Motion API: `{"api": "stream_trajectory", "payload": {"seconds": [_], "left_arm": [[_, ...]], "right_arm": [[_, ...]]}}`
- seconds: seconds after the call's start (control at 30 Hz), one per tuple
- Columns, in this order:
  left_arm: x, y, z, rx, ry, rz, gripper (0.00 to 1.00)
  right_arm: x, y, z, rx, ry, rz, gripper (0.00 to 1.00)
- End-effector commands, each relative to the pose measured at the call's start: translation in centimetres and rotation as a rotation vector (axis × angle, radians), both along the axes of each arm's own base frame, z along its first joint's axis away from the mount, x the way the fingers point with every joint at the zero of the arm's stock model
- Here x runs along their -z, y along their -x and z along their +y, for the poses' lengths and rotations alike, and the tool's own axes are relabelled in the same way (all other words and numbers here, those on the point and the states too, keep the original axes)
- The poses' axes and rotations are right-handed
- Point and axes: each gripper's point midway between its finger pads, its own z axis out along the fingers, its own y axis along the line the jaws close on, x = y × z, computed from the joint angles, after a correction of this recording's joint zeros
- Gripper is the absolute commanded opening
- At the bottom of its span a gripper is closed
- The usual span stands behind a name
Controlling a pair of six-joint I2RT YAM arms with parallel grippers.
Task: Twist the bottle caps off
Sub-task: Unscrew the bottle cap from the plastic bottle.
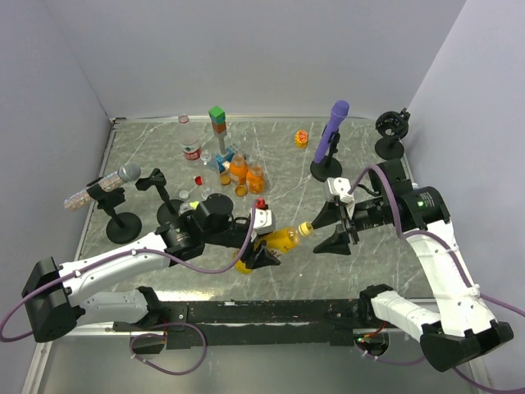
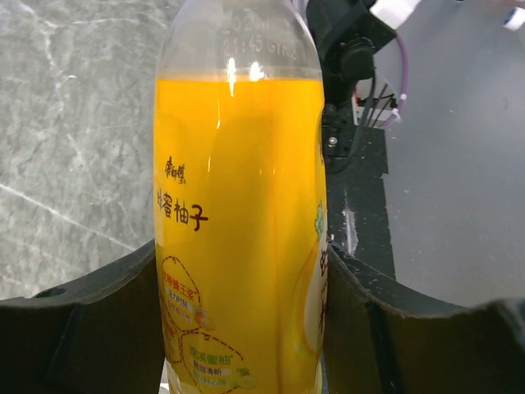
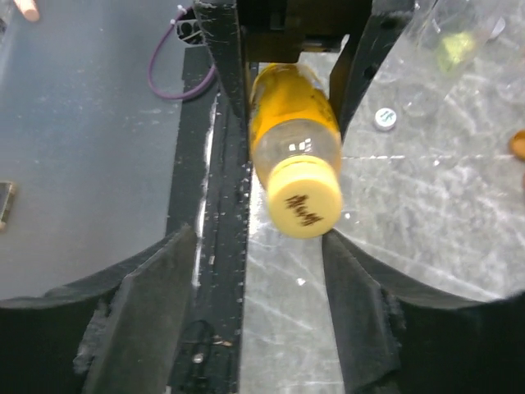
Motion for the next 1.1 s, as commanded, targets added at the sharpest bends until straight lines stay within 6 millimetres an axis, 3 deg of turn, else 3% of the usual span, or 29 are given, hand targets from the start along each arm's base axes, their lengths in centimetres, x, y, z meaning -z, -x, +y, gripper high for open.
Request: {"api": "stream_trajectory", "payload": {"seconds": [0.0,0.2,0.43,0.53,0.87,1.07], "left_arm": [[-2.8,-1.1,-0.7,-0.03,0.09,-0.052,0.03],[-2.3,-1.2,0.0,-0.066,0.093,-0.056,0.03],[-2.4,-1.6,0.1,-0.154,0.075,-0.128,0.03],[-2.2,-1.7,-0.2,-0.2,0.052,-0.172,0.03],[-1.5,-2.0,-0.9,-0.396,0.1,-0.242,0.03],[-0.5,-1.9,-2.4,-0.414,0.035,-0.275,0.03]], "right_arm": [[-1.3,0.7,-0.2,0.051,0.003,0.045,0.73],[-3.0,0.9,-0.9,0.137,0.008,0.015,0.84],[-3.6,0.7,-1.7,0.249,-0.019,-0.01,0.99],[-3.6,0.4,-1.8,0.283,-0.037,0.024,0.99],[0.4,-1.8,-2.3,0.407,0.01,0.285,0.99],[1.1,-2.4,-2.2,0.407,0.044,0.39,0.99]]}}
